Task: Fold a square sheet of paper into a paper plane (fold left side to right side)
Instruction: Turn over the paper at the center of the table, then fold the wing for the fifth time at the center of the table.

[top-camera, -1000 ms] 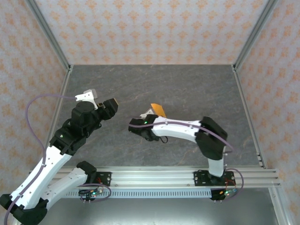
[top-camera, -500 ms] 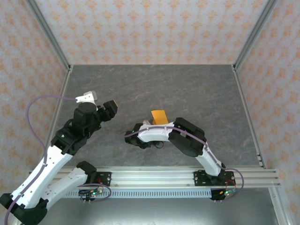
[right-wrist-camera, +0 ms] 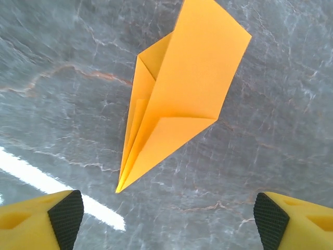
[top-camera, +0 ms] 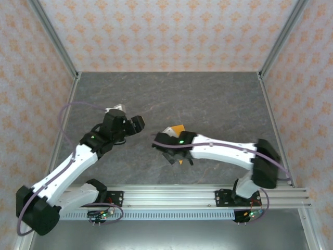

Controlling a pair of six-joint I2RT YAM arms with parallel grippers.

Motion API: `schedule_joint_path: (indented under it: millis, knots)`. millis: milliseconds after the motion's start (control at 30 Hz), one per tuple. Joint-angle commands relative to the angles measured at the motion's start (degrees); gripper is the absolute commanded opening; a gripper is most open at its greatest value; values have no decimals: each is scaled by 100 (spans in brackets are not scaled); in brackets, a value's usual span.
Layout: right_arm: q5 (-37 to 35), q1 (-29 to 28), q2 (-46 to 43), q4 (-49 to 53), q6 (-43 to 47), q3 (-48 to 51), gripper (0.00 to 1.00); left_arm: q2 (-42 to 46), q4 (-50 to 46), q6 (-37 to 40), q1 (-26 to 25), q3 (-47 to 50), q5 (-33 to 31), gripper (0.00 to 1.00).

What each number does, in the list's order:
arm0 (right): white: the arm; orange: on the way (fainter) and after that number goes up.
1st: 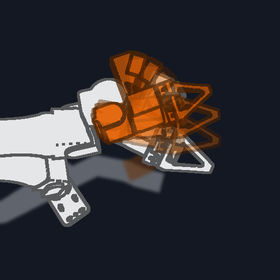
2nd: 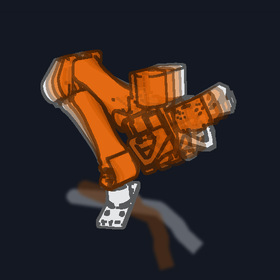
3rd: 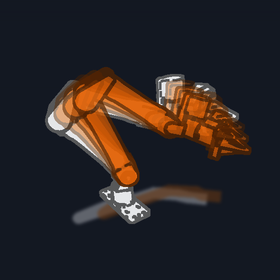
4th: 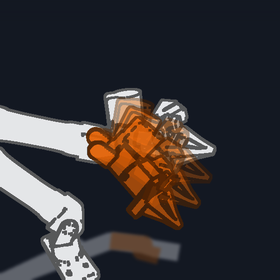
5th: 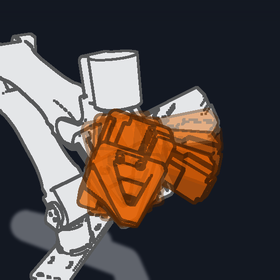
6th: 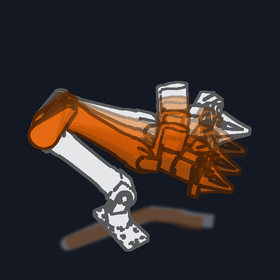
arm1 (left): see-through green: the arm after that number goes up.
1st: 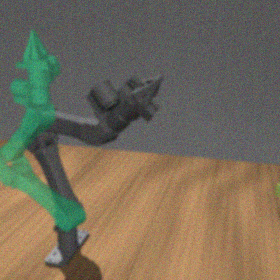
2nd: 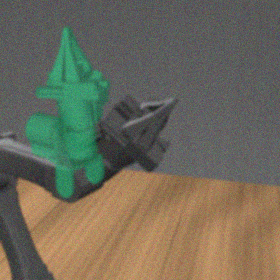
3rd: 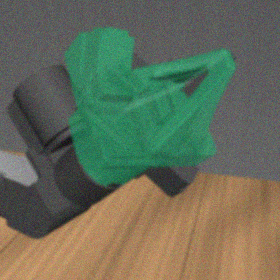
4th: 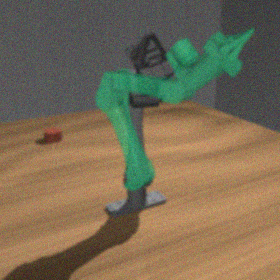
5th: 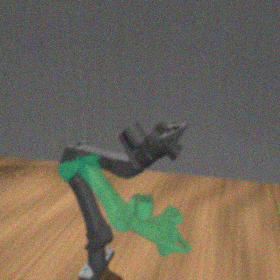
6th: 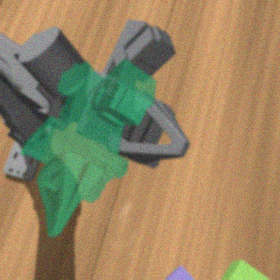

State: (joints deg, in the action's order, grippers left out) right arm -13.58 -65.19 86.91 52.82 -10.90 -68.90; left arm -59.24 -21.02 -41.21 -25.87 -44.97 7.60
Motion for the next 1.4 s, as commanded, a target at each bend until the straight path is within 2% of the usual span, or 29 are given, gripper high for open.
schedule_joint_path:
  millis: [0, 67, 200, 367, 467, 600, 700, 1000, 1200, 1300, 1367]
  knots:
    - [1156, 690, -929, -1083, -298, 801, 91, -585, 1263, -487, -20, 235, 1130, 79]
    - [2015, 1358, -1657, -1955, -577, 1503, 94, -1112, 1842, -674, -104, 286, 1605, 79]
    - [3435, 2694, -2642, -3446, -1197, 2649, 98, -2092, 2724, -892, -381, 200, 2110, 78]
    - [4908, 4101, -3070, -4956, -1993, 3719, 100, -3051, 3144, -930, -612, -140, 2315, 78]
    - [5402, 4613, -3051, -5498, -2252, 4109, 100, -3531, 3549, -1043, -632, -245, 2515, 76]
    - [5525, 4770, -3042, -5513, -2137, 4226, 100, -4051, 3793, -1024, -667, -462, 2749, 70]
    - [5623, 4780, -2973, -5511, -2004, 4236, 100, -4366, 3960, -1019, -667, -548, 2820, 61]
    - [5244, 4615, -2689, -4305, -547, 3669, 99, -4494, 4294, -680, -635, -453, 2878, 22]
    - [5810, 4594, -2083, -5048, -480, 3655, 98, -4140, 4810, -572, -383, 106, 3109, 6]
    - [6378, 4582, -1332, -5517, -447, 3491, 86, -3999, 5164, -589, -196, 414, 3355, 3]
    - [6740, 4559, -797, -5829, -435, 3340, 82, -3904, 5342, -549, -88, 578, 3548, 1]
